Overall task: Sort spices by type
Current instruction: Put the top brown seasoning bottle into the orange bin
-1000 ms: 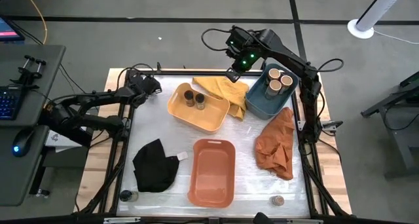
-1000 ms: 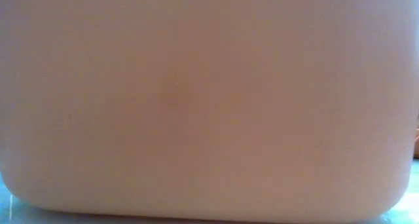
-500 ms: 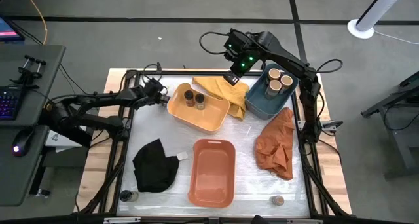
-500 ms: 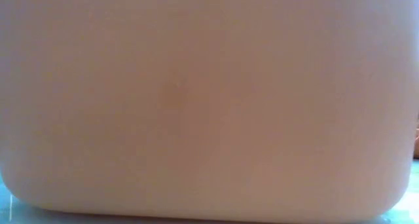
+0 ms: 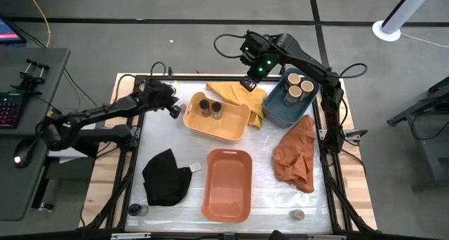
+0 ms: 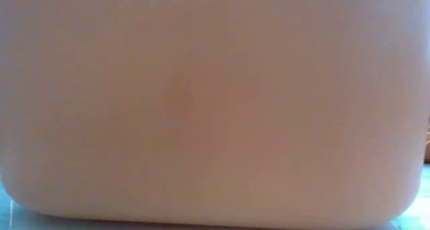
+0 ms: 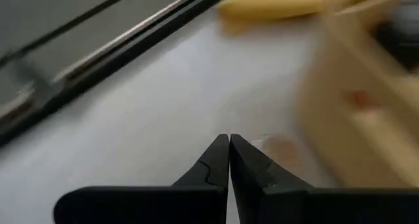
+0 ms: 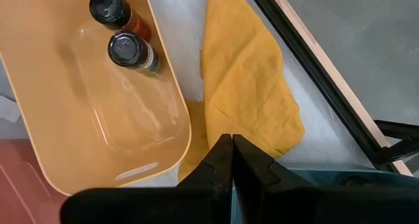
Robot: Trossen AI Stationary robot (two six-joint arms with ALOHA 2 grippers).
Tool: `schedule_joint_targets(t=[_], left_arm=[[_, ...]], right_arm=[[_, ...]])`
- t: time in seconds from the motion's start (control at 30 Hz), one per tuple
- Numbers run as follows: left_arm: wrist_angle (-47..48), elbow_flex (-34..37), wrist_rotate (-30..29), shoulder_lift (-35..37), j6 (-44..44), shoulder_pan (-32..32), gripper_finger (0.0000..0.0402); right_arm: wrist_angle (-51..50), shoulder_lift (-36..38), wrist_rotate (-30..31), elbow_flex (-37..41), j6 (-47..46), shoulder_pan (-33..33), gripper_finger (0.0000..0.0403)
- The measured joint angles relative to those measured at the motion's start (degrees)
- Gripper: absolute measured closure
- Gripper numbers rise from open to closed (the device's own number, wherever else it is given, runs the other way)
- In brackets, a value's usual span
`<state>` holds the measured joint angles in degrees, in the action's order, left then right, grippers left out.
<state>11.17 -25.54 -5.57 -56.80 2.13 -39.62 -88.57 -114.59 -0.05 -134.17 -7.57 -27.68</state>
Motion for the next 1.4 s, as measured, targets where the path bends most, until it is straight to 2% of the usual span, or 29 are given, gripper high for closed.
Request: schedule_joint_targets(t=[0.1, 0.17, 0.33, 0.53, 0.67, 0.8, 0.93, 1.2, 1.4], left_arm=[[3.4, -1.8, 10.0, 1.3, -8.4, -2.3, 0.0401], [9.1, -4.0, 12.4, 0.6, -14.5, -3.4, 0.0401], [18.1, -10.7, 12.5, -3.0, -24.4, -4.4, 0.0367], [25.6, -18.6, 12.5, -8.8, -25.8, -3.9, 0.0279], [30.6, -20.6, 12.5, -13.3, -26.3, -2.8, 0.0217], [31.0, -20.7, 12.5, -16.9, -29.6, -1.2, 0.0167], [27.2, -20.7, 11.9, -18.7, -33.9, -0.2, 0.0136], [24.9, -20.7, 11.3, -22.8, -42.8, -0.1, 0.0126], [19.2, -20.6, 10.0, -27.9, -42.5, -0.1, 0.0126]], right_arm=[[-0.4, 0.0, 0.0, 0.0, 0.1, 0.0, 0.0403], [-0.5, 0.0, 0.0, 0.0, 0.1, 0.0, 0.0403], [-0.6, 0.0, -0.6, 0.0, -0.4, 0.0, 0.0403], [-0.4, 0.0, -0.9, 0.0, -1.4, 0.1, 0.0403], [-0.3, 0.0, -0.9, 0.0, -2.5, 0.1, 0.0403], [-0.3, 0.0, -2.3, 0.0, -2.6, 0.1, 0.0403], [-0.7, 0.0, -2.6, 0.0, -2.9, 0.4, 0.0403], [-1.4, 0.0, -2.6, 0.0, -2.9, 2.3, 0.0403], [-1.4, 0.0, -2.6, 0.0, -3.8, 3.8, 0.0403]])
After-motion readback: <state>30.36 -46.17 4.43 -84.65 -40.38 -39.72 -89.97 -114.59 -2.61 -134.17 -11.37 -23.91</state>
